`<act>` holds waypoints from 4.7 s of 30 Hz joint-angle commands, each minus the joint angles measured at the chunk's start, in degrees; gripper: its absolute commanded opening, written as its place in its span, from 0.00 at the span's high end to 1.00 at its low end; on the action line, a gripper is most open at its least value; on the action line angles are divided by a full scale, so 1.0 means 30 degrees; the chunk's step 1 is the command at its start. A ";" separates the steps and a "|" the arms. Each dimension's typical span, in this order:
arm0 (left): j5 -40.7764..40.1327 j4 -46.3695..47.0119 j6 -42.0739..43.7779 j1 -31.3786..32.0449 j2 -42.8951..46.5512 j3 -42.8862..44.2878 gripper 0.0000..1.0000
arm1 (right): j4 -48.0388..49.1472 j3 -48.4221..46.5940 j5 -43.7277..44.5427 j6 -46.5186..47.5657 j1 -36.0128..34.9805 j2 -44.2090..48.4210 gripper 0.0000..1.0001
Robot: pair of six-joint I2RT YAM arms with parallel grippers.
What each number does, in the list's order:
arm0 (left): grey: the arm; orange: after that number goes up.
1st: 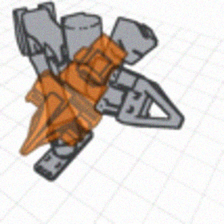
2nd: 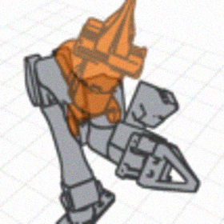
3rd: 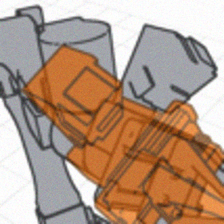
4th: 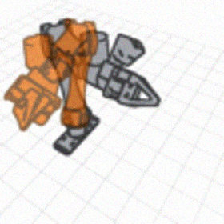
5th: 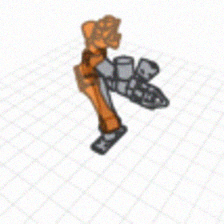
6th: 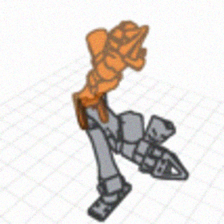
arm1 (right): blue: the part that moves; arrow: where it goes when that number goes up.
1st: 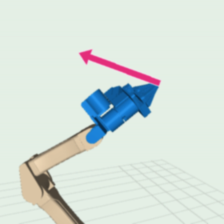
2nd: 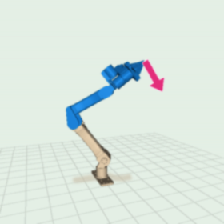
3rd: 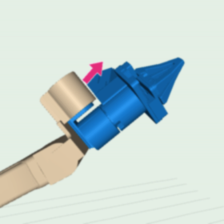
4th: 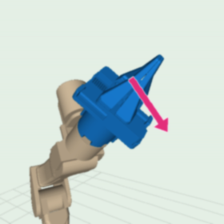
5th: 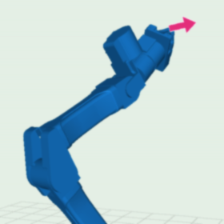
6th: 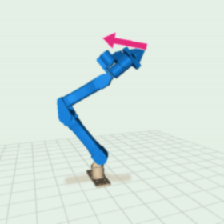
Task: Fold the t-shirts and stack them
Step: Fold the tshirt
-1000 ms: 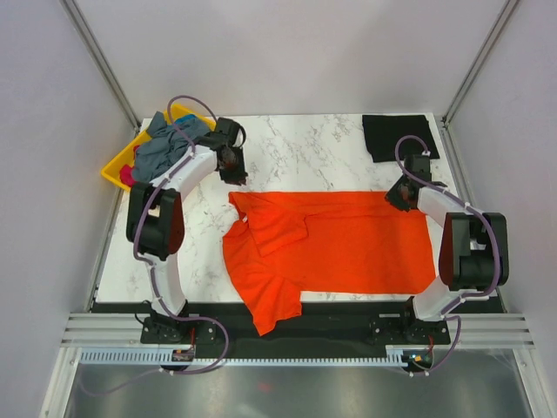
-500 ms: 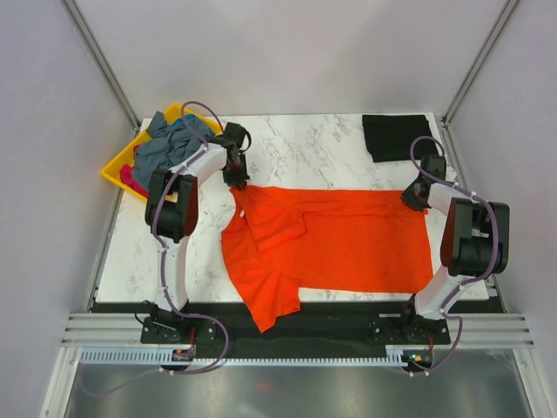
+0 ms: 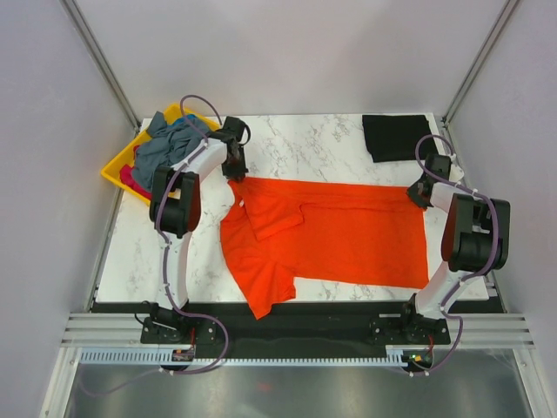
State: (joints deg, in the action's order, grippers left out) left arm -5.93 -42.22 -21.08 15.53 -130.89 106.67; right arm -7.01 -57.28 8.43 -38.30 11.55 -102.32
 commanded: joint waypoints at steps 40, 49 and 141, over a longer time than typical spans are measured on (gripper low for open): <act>0.3119 -0.2071 -1.2422 0.9587 2.3356 -2.2663 0.60 | -0.5224 -0.0010 -0.6587 0.0492 0.0778 0.6744 0.55; 0.2857 0.0417 -1.6171 1.2927 2.3299 -2.4216 0.48 | -0.5165 -0.0097 -0.6617 0.0932 0.0778 0.6481 0.55; 0.5581 0.4433 -0.4721 0.1415 1.1081 -0.9894 0.98 | -1.5448 0.6611 -0.2749 -0.3725 0.2068 1.0699 0.92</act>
State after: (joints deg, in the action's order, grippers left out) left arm 9.56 -31.11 -37.45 20.03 -97.06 74.59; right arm -53.17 -37.87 -1.02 -47.24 17.80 -71.59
